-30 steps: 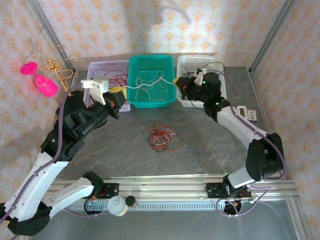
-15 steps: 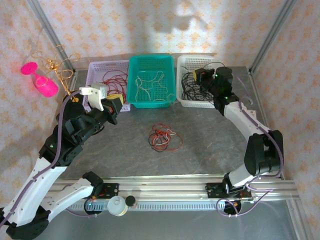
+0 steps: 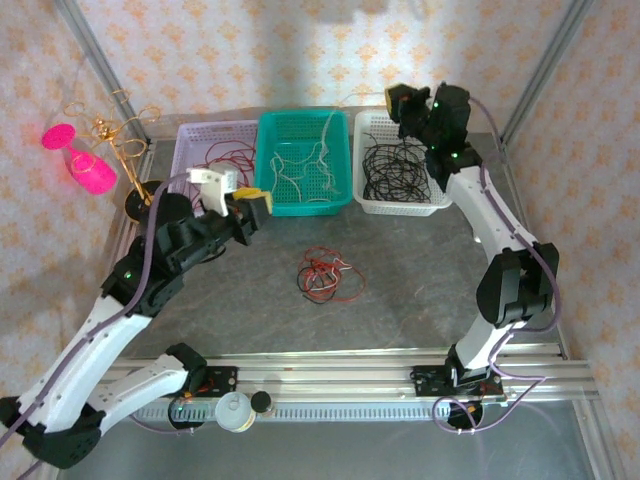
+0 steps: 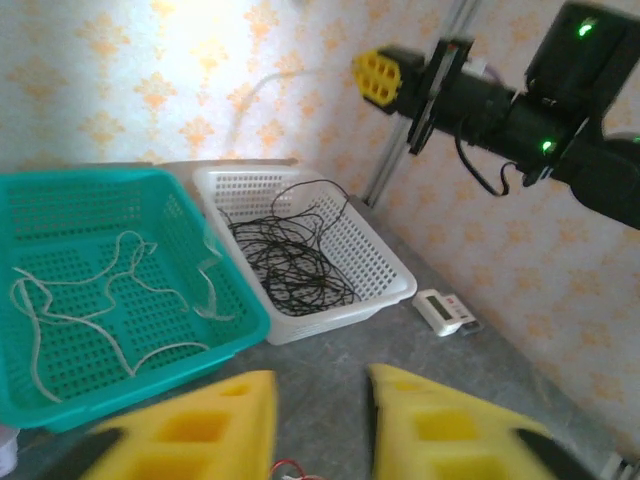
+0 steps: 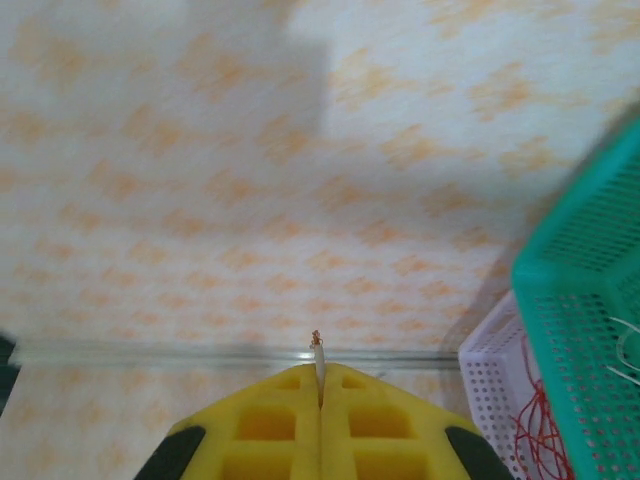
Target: Untangle the cables
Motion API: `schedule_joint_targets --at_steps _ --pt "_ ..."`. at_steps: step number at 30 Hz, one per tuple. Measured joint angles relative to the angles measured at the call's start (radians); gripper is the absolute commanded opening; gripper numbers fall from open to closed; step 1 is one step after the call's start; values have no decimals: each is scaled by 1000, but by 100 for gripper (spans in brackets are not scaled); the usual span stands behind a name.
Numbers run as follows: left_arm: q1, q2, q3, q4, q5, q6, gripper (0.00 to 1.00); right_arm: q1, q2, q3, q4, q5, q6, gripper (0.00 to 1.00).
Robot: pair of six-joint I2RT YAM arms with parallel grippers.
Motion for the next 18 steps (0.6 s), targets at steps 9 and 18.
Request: schedule_joint_targets --at_steps 9,18 --pt "24 338 153 194 130 20 81 48 -3 69 -84 -215 -315 0" --pt "146 503 294 244 313 116 88 53 -3 252 -279 -359 -536 0"
